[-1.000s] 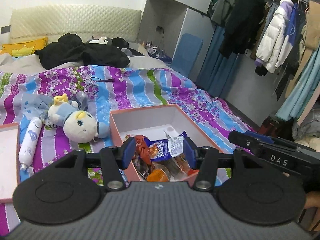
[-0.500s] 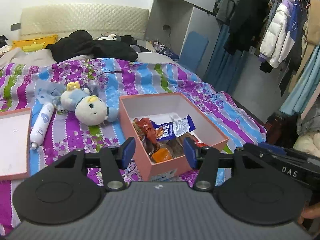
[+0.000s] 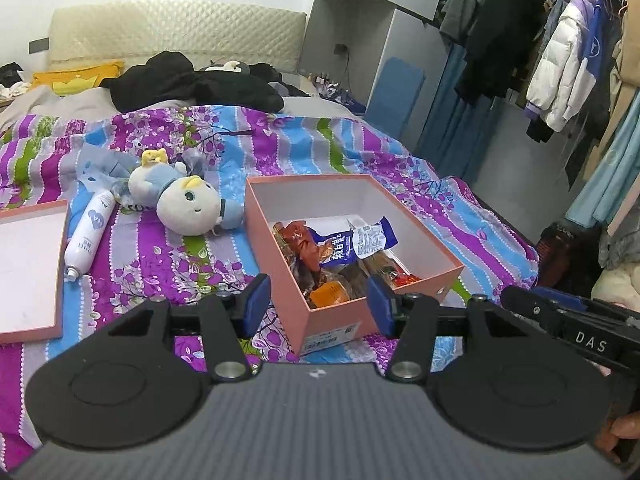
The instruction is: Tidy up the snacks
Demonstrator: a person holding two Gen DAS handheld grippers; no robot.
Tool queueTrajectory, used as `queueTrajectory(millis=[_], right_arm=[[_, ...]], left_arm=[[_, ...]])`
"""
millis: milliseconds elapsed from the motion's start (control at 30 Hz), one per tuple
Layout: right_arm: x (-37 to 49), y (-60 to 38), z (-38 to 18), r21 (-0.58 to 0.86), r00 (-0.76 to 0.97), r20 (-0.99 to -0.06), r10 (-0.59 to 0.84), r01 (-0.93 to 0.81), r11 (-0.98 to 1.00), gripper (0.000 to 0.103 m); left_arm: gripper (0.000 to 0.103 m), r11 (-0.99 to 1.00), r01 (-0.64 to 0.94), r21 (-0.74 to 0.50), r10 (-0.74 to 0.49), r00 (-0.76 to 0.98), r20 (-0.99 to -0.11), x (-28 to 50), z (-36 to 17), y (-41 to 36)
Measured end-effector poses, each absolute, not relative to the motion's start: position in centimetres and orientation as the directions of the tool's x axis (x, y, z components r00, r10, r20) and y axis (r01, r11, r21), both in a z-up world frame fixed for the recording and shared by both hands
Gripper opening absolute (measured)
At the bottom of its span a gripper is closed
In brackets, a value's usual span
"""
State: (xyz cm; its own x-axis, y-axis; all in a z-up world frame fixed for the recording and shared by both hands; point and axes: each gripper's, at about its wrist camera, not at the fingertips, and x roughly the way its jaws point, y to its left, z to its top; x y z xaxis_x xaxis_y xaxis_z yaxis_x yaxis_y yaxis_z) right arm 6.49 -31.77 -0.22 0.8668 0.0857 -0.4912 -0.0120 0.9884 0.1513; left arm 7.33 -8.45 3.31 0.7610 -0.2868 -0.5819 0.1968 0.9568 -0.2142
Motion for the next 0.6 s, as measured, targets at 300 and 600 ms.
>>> queueTrajectory(millis=[300,600], right_arm=[[6.49,-31.91,-0.12,0.148,0.869,-0.488,0.084,-0.012,0.989,0.052],[6.47,-32.18,-0.04,0.141,0.87,-0.487,0.074,-0.005,0.99,0.052]], left_arm=[[0.063,0.955,0.202,-0.218,-0.293,0.757,-0.584,7.57,3.22,-8.58],[0.074,0.954,0.209,-0.215,-0.297,0.755,-0.585,7.49,3.22,-8.71]])
